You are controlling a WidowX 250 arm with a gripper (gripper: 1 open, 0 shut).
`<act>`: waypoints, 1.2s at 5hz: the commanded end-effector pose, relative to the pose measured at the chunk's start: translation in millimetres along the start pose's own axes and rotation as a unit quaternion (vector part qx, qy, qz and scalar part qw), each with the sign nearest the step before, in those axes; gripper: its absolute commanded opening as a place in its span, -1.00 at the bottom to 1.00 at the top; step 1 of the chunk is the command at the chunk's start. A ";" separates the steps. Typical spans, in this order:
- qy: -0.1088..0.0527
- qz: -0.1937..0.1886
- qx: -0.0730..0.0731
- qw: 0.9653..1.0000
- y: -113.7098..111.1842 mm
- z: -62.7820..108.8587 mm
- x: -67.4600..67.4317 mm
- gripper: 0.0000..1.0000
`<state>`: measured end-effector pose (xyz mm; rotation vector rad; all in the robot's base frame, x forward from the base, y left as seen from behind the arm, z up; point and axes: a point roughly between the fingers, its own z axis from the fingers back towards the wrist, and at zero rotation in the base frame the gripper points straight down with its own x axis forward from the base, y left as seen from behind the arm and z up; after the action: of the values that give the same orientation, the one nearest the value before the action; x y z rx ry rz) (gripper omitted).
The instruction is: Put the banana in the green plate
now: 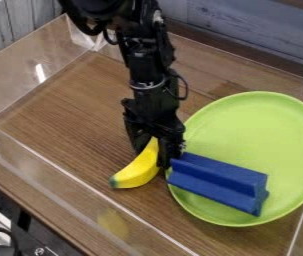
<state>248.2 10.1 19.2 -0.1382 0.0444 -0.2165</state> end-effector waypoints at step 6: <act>0.022 0.005 0.006 1.000 2.2 0.3 2.1 1.00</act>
<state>250.4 10.9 19.0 -0.1303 0.0879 -0.2002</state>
